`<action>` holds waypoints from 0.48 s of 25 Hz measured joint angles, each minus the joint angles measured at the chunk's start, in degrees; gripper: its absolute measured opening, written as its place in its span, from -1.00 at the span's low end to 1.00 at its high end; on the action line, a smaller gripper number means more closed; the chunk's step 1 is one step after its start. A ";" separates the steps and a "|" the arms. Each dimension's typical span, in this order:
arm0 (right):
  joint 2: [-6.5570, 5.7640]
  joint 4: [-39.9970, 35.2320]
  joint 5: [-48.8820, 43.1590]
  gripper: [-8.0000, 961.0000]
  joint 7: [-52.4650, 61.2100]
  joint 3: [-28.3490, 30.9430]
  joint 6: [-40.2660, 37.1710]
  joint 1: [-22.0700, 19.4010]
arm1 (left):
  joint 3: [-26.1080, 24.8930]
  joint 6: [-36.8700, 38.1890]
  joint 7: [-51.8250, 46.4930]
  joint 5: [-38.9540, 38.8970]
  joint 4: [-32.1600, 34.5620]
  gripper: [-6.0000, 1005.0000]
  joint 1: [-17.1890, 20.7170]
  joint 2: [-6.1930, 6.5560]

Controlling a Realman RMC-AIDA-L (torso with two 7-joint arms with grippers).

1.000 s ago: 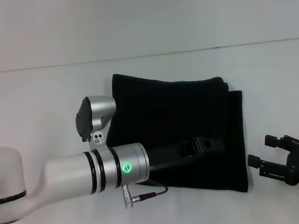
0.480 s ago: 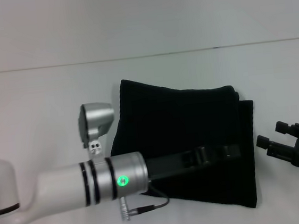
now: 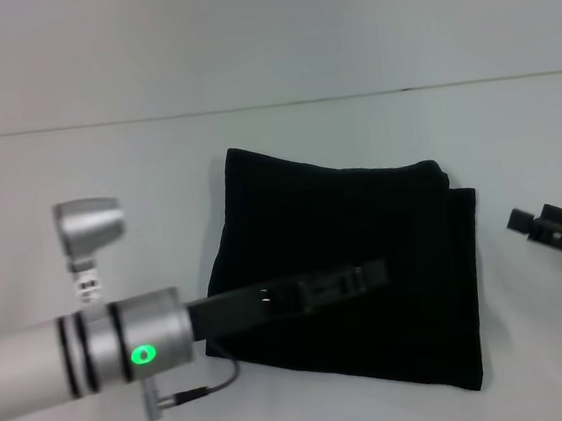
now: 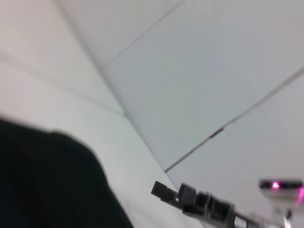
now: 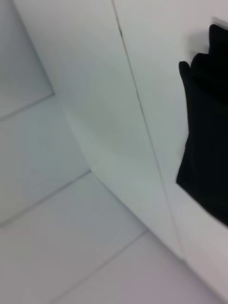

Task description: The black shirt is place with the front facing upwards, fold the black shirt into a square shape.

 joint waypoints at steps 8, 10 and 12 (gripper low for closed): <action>-7.39 -1.74 -6.43 0.79 31.70 -5.04 -3.40 8.15 | 1.57 4.31 11.83 2.43 9.46 0.77 5.23 0.16; -7.72 -2.80 -7.60 0.79 34.34 -6.75 -5.45 9.96 | 1.34 4.44 17.00 2.66 9.56 0.81 6.05 0.03; -7.14 -5.50 -8.96 0.79 33.19 -9.29 -9.44 11.63 | 0.08 4.59 20.90 2.44 9.84 0.84 7.20 -0.07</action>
